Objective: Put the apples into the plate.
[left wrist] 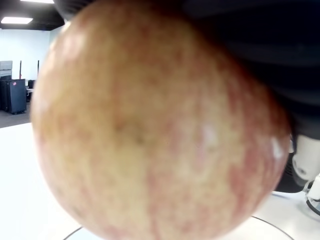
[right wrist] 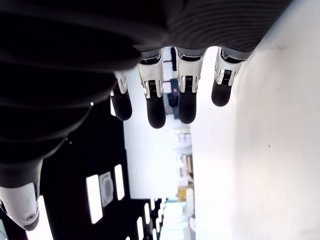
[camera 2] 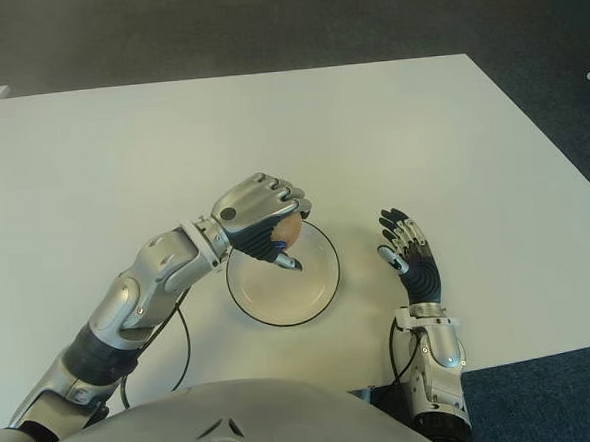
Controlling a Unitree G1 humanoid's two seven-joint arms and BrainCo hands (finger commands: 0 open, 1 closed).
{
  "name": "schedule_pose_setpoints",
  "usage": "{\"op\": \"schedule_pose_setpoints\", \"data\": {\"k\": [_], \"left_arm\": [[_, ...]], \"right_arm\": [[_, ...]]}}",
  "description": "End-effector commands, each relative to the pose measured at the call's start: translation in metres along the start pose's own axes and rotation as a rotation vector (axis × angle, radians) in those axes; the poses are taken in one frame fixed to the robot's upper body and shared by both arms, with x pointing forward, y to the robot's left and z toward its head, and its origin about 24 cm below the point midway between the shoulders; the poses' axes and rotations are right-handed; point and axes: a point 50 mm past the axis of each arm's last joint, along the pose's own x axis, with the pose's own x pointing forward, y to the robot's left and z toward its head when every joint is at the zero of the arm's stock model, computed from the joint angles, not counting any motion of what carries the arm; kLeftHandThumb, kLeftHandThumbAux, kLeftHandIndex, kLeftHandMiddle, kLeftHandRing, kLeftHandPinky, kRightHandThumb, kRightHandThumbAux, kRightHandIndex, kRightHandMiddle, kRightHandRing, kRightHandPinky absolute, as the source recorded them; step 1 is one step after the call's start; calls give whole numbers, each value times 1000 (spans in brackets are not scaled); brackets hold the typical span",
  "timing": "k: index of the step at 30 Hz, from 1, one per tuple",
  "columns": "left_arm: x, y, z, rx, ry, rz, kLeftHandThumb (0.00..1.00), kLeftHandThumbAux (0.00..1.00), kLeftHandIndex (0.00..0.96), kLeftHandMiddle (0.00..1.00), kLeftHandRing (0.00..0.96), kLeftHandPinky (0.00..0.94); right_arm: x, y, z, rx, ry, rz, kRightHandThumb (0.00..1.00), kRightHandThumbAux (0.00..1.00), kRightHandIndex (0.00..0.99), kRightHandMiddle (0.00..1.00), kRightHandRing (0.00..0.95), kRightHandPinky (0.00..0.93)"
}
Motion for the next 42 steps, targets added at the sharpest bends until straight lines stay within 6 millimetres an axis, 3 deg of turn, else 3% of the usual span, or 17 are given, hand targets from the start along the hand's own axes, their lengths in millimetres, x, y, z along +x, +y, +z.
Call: {"op": "schedule_pose_setpoints", "data": {"k": [1, 18, 28, 42], "left_arm": [[3, -5, -2, -2, 11, 1, 852, 667, 402, 533, 805, 772], [0, -21, -1, -88, 31, 5, 852, 668, 400, 538, 821, 787], [-1, -48, -3, -129, 58, -41, 851, 670, 397, 537, 819, 783], [-3, -57, 0, -136, 49, -82, 852, 668, 399, 538, 819, 783]], "right_arm": [[-22, 7, -28, 64, 163, -17, 366, 575, 135, 193, 143, 129], [-25, 11, -28, 45, 156, -32, 333, 546, 153, 201, 130, 105], [-23, 12, -28, 46, 150, -39, 331, 543, 163, 221, 150, 135], [-23, 14, -28, 54, 148, -54, 323, 565, 177, 236, 165, 147]]}}
